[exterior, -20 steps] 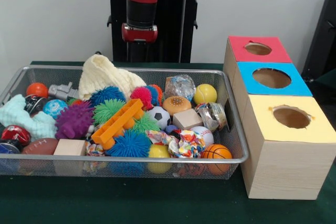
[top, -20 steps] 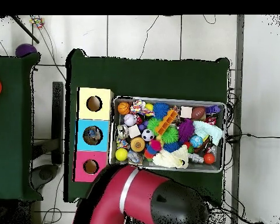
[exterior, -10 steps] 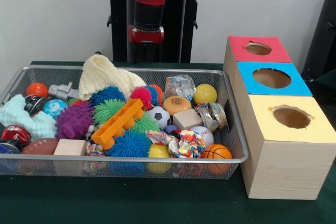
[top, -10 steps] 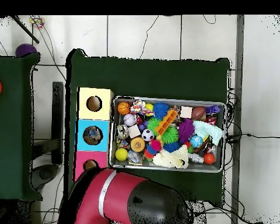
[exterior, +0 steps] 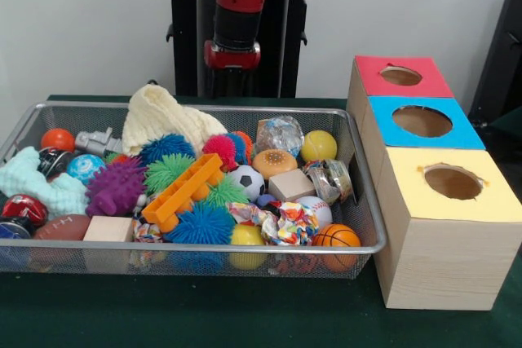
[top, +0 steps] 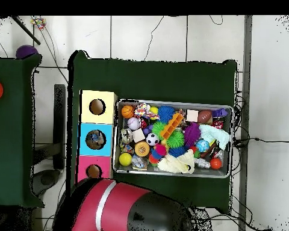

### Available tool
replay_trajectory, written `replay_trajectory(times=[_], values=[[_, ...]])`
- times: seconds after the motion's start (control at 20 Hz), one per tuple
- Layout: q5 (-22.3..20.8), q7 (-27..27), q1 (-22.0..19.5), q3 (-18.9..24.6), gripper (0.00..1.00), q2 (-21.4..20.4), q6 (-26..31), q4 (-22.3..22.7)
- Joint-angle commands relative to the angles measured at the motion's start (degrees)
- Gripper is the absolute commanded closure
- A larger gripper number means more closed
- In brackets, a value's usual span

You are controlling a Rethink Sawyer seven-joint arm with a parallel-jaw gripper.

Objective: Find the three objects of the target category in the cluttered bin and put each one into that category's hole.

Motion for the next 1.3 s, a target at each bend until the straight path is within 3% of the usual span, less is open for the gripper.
replay_trajectory(times=[0.05,0.65,1.3], values=[[5.55,6.63,2.99,11.78,0.0,-2.34,3.93,-12.5],[6.3,7.41,6.3,15.21,0.0,-9.91,13.1,-11.83],[0.11,2.04,0.63,24.98,0.0,-13.37,23.73,-15.7]])
